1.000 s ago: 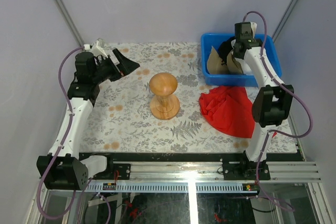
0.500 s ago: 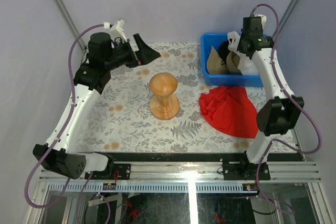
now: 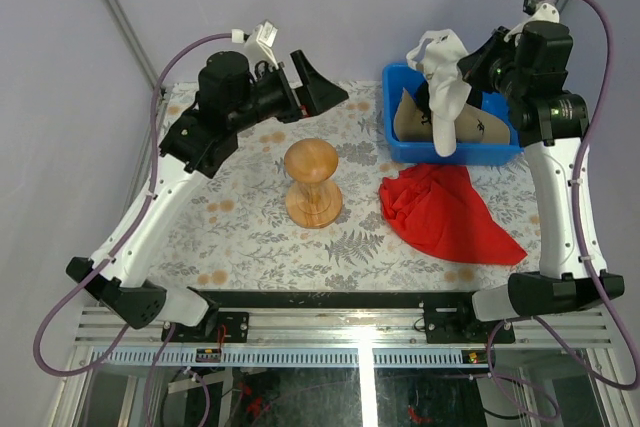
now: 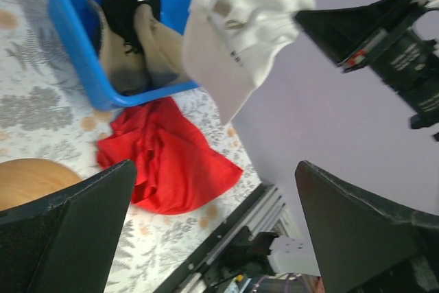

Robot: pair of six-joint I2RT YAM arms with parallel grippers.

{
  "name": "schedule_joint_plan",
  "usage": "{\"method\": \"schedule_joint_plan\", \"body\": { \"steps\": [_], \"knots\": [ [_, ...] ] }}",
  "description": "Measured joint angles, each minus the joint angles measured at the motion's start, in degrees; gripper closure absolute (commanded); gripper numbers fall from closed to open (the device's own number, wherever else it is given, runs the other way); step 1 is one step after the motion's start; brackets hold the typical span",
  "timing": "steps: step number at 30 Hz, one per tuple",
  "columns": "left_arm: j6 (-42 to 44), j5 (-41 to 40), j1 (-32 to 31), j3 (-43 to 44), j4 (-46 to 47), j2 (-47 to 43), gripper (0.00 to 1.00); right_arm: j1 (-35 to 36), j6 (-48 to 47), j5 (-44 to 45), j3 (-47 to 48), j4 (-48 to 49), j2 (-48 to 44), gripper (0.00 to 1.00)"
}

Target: Stack the hats

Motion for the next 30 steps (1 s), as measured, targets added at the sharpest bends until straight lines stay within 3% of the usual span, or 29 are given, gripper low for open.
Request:
{"method": "schedule_joint_plan", "body": {
  "steps": [15, 30],
  "knots": [
    [-6.4, -4.5, -9.5, 5.1, 6.4, 8.6, 0.0, 0.0, 13.5, -22.6, -12.8, 6.3, -12.5, 1.0],
    [-11.7, -4.5, -14.1, 7.3, 12.1, 13.7, 0.0, 0.0, 15.5, -29.9, -15.1, 8.2, -16.6, 1.0]
  ]
}}
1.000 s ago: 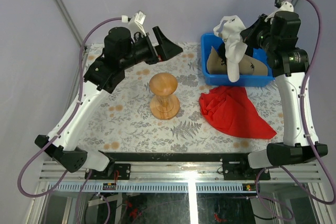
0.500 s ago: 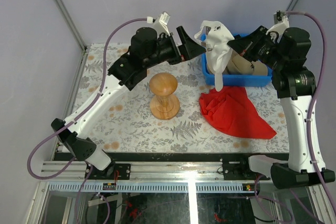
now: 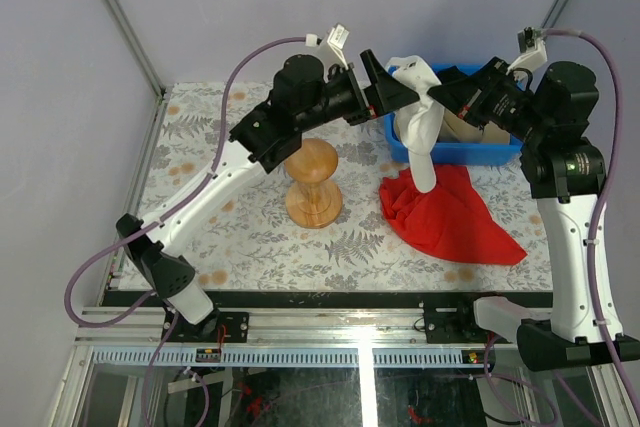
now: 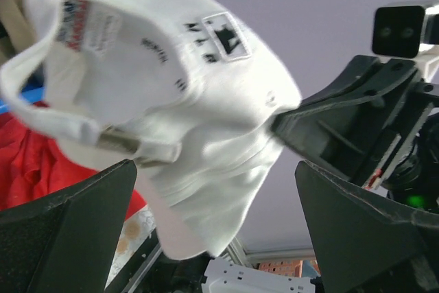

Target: Stack the hats

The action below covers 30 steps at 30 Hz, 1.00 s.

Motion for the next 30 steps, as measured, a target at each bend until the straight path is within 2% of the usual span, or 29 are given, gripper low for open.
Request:
{"method": "schedule_joint_plan", "body": {
  "steps": [12, 19, 25, 28, 29, 30],
  "knots": [
    [-0.8, 0.0, -2.5, 6.8, 1.2, 6.7, 0.0, 0.0, 0.3, -5.7, -3.6, 0.3, -0.2, 1.0],
    [-0.7, -1.0, -2.5, 13.0, 0.6, 9.3, 0.0, 0.1, 0.9, -12.6, -6.2, 5.6, -1.0, 1.0],
    [-1.6, -1.2, -2.0, 13.4, 0.6, 9.5, 0.01, 0.9, 1.1, -16.6, -7.5, 8.6, -1.4, 1.0],
    [-2.5, -1.2, -2.0, 13.4, 0.6, 9.9, 0.11, 1.2, 1.0, -17.4, -7.5, 9.1, -1.4, 1.0],
    [-2.9, -1.2, -2.0, 13.4, 0.7, 10.1, 0.18, 1.3, 1.0, -17.7, -7.5, 9.2, -1.5, 1.0],
    [-3.1, -1.2, -2.0, 13.3, 0.7, 10.2, 0.39, 1.4, 1.0, -17.9, -7.5, 9.2, -1.5, 1.0]
  ]
}}
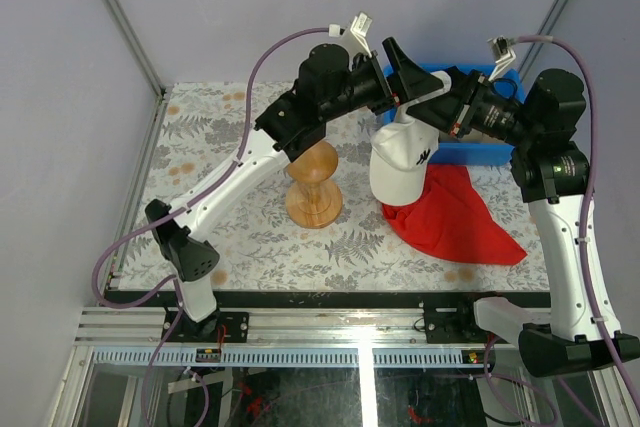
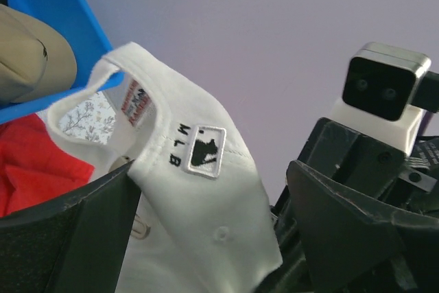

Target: Stack the hats

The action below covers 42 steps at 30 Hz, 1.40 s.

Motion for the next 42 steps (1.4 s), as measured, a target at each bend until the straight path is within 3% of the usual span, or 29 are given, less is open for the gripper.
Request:
{"method": "schedule_joint_plan", "body": {
  "steps": [2, 5, 6, 9, 10, 12, 14, 18, 24, 28, 37, 42],
  "knots": [
    [-1.0, 0.0, 0.1, -0.7, 0.3, 0.0, 0.69, 0.0, 0.0, -0.6, 0.0, 0.0, -0.1, 1.0],
    [-1.8, 0.7, 0.3, -2.0, 1.5, 0.0, 0.98, 0.1, -0.4, -0.6, -0.3, -0.1, -0.2, 1.0],
    [-2.0, 0.9, 0.3, -2.4, 2.0, 0.0, 1.0, 0.1, -0.6, -0.6, -0.5, -0.3, -0.2, 1.0],
    [-3.2, 1.6, 0.5, -3.7, 3.4, -0.2, 1.0, 0.2, -1.1, -0.5, -1.0, -0.6, -0.2, 0.96],
    [-3.5, 1.9, 0.7, -4.0, 3.7, -0.2, 1.0, 0.2, -1.4, -0.3, -1.1, -0.8, -0.2, 0.87],
    [-3.9, 2.4, 1.1, -4.3, 3.8, -0.2, 1.0, 0.2, -1.9, 0.0, -1.1, -1.4, -0.2, 0.6],
    [-4.0, 2.6, 1.7, -5.1, 3.7, -0.5, 1.0, 0.2, -2.8, 0.0, -1.0, -2.1, -0.2, 0.44],
    [-4.8, 2.6, 6.1, -7.7, 3.6, -1.0, 1.0, 0.4, -6.5, 2.3, 0.0, -5.0, -1.4, 0.28],
    [-10.0, 2.5, 14.6, -13.1, 4.2, -4.5, 1.0, 0.5, -13.8, 14.7, 2.5, -12.6, -4.8, 0.25],
    [-15.6, 2.2, 15.6, -16.2, 8.1, -8.3, 1.0, 0.5, -14.5, 17.4, -3.5, -11.3, -7.5, 0.28],
    [-31.5, 2.4, 14.8, -18.9, 21.3, -12.5, 1.0, 0.5, 2.5, 9.1, -34.7, 18.5, -12.0, 0.28],
    [-36.5, 2.2, 14.4, -18.5, 23.3, -12.5, 1.0, -0.4, 16.8, 7.3, -46.6, 43.1, -12.7, 0.26]
  ]
}}
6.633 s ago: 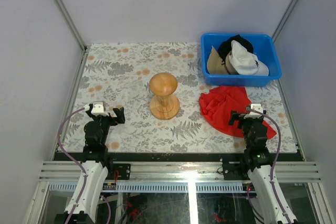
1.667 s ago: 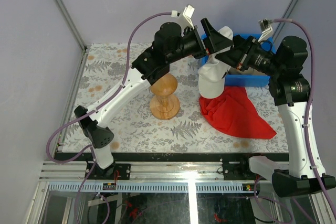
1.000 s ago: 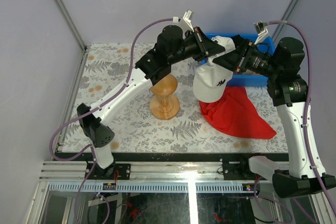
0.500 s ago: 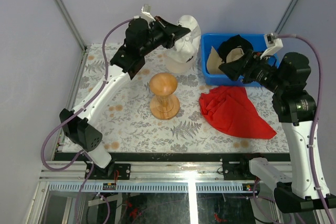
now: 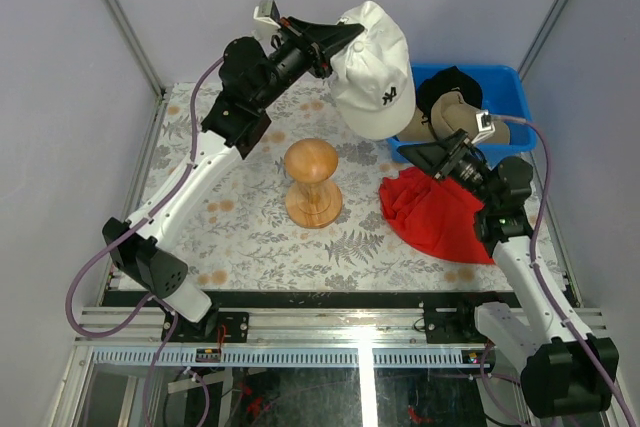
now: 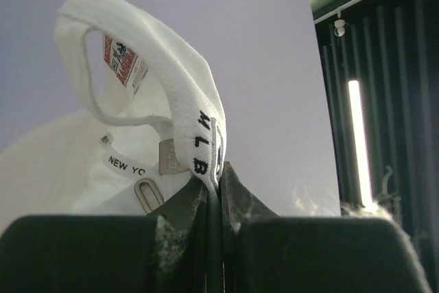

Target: Stack the hats

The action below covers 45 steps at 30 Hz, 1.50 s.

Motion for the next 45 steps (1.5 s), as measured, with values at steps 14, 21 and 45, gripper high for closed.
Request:
{"method": "schedule_joint_plan", "body": {
  "steps": [14, 21, 45],
  "knots": [
    [-3.8, -2.0, -3.9, 4.3, 0.9, 1.6, 1.0, -1.2, 22.5, 1.7, -10.8, 42.4, 7.1, 0.21],
    [-4.7, -3.1, -6.7, 8.6, 0.2, 4.3, 1.0, -1.3, 24.1, 3.3, -11.1, 49.6, 10.6, 0.18],
    [-5.2, -8.0, -10.5, 10.9, -3.4, 4.6, 1.0, 0.3, 25.4, 8.2, -6.9, 62.1, 18.2, 0.48]
  ]
}}
